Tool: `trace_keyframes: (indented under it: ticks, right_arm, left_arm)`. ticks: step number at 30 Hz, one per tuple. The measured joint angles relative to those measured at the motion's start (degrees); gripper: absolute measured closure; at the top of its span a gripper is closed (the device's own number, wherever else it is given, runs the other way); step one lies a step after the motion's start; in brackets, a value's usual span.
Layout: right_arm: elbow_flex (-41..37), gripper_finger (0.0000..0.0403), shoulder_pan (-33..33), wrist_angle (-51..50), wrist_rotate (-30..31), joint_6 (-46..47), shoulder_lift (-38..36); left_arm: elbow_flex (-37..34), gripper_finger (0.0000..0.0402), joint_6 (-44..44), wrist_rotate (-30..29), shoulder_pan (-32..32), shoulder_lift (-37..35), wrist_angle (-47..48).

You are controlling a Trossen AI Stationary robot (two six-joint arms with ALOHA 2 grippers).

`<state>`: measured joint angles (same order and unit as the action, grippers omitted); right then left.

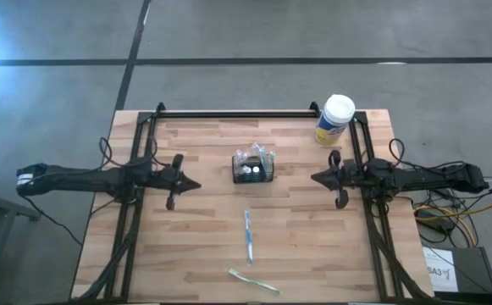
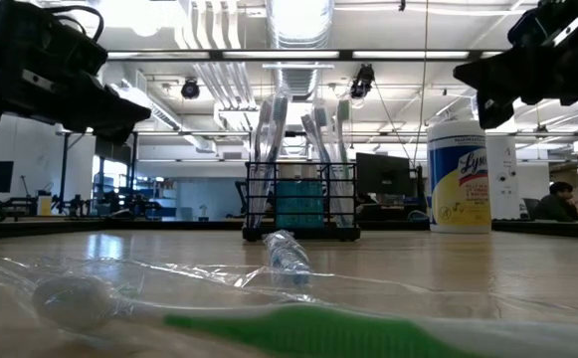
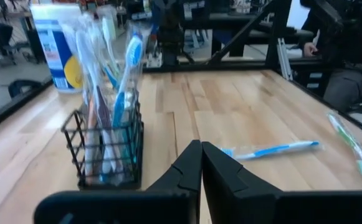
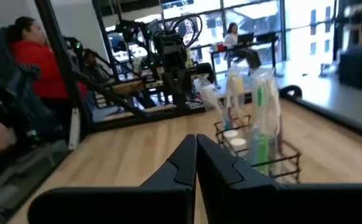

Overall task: Pick & Place toothbrushing station
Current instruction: Put the blue toothbrush into the mesh organizer

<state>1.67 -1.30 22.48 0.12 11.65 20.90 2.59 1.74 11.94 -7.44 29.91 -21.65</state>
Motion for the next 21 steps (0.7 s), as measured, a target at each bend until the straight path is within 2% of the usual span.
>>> trace_keyframes:
  ticks: [5, 9, 16, 21]
  right_arm:
    - [2.8, 0.0394, 1.7, -1.6, -0.1, 3.2, 4.0]
    - [10.0, 0.0394, 3.8, -12.1, 0.0, 7.6, 10.0]
    - [24.9, 0.0394, 10.8, -31.2, 6.3, 17.2, 27.9]
    - [34.8, 0.0394, 16.0, -35.9, 7.6, 26.7, 42.2]
  left_arm:
    - [0.0, 0.0396, -0.1, 0.0, 0.0, 0.0, 3.5]
    - [0.0, 0.0398, 0.8, 0.0, 0.0, 0.0, 4.3]
    - [0.0, 0.0385, 1.1, -1.0, 0.0, -0.2, 3.2]
    - [0.0, 0.0395, 0.5, -1.5, 0.0, -0.2, 3.3]
